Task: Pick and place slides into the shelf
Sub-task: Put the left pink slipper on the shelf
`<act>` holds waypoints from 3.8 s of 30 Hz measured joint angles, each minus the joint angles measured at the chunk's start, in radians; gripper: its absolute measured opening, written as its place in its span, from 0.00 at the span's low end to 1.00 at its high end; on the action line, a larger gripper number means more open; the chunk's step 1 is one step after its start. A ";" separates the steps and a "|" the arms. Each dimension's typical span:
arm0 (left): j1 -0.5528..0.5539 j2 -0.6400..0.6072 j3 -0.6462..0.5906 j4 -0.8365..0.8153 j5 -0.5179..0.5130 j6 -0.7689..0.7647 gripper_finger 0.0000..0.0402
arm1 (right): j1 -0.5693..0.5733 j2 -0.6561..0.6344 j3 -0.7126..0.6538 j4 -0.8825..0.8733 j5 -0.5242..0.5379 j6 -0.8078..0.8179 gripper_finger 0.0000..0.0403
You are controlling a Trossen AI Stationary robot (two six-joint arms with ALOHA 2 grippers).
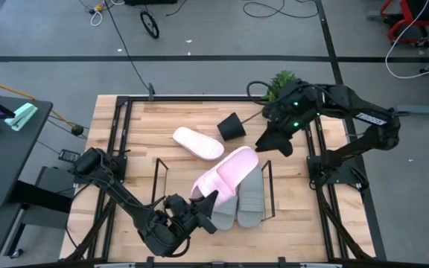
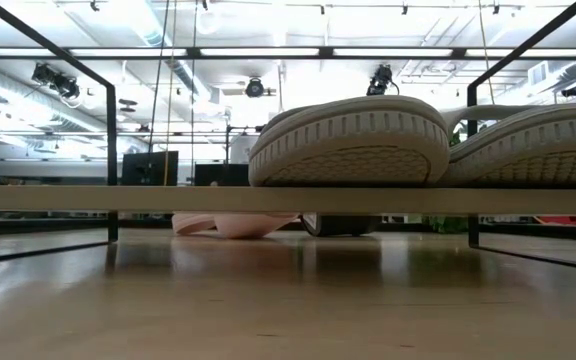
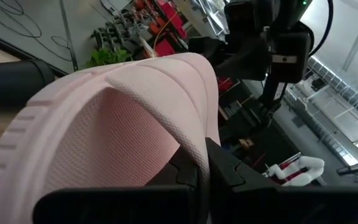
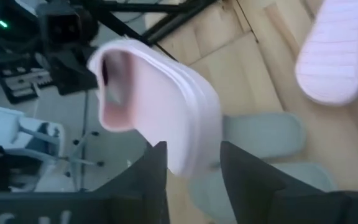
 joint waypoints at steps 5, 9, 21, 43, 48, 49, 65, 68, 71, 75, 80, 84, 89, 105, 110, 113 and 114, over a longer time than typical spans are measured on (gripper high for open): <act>0.002 0.000 0.000 0.000 0.000 0.002 0.03 | 0.011 0.033 0.000 0.016 0.000 0.018 0.44; 0.006 0.000 0.000 0.000 0.000 0.002 0.03 | 0.011 0.050 0.000 0.018 0.003 0.008 0.45; 0.015 -0.001 0.000 0.000 -0.006 0.002 0.03 | 0.008 0.085 0.000 0.058 0.013 -0.020 0.35; 0.032 -0.002 -0.001 0.000 0.003 0.005 0.03 | -0.039 0.087 0.000 0.033 -0.020 -0.163 0.34; 0.035 -0.002 -0.001 0.000 0.002 0.005 0.03 | -0.037 0.087 0.000 0.034 -0.025 -0.194 0.11; 0.035 -0.002 -0.001 0.000 0.002 0.005 0.03 | -0.037 0.087 0.000 0.035 -0.025 -0.198 0.11; 0.010 -0.002 -0.001 0.006 0.001 0.086 0.30 | -0.057 0.087 0.000 0.043 0.010 -0.303 0.11; 0.012 -0.002 -0.001 0.006 0.001 0.089 0.38 | -0.057 0.087 0.000 0.038 0.017 -0.318 0.11; 0.013 -0.002 -0.001 0.006 0.003 0.088 0.47 | -0.070 0.087 0.000 0.012 0.031 -0.350 0.11; 0.008 -0.002 -0.001 0.006 -0.001 0.091 0.57 | -0.117 0.087 0.000 -0.012 0.068 -0.407 0.11; -0.016 -0.002 -0.001 0.007 0.001 0.083 0.63 | -0.213 0.087 0.000 -0.032 0.098 -0.463 0.11; -0.028 -0.010 -0.001 0.006 0.000 0.105 0.64 | -0.288 0.090 0.000 -0.048 0.012 -0.509 0.11; -0.038 -0.067 -0.001 0.007 0.000 0.260 0.63 | -0.338 0.141 0.000 -0.054 -0.147 -0.562 0.11; -0.030 -0.376 -0.001 0.007 -0.001 0.918 0.51 | -0.220 0.436 0.000 0.107 -0.511 -0.694 0.11; -0.006 -0.438 -0.001 0.005 0.000 1.059 0.47 | -0.162 0.492 0.000 0.195 -0.524 -0.706 0.11; 0.002 -0.468 -0.001 0.003 0.000 1.159 0.45 | -0.134 0.510 0.000 0.284 -0.498 -0.679 0.11; 0.002 -0.478 -0.001 0.003 0.000 1.198 0.44 | -0.125 0.512 0.000 0.319 -0.476 -0.658 0.11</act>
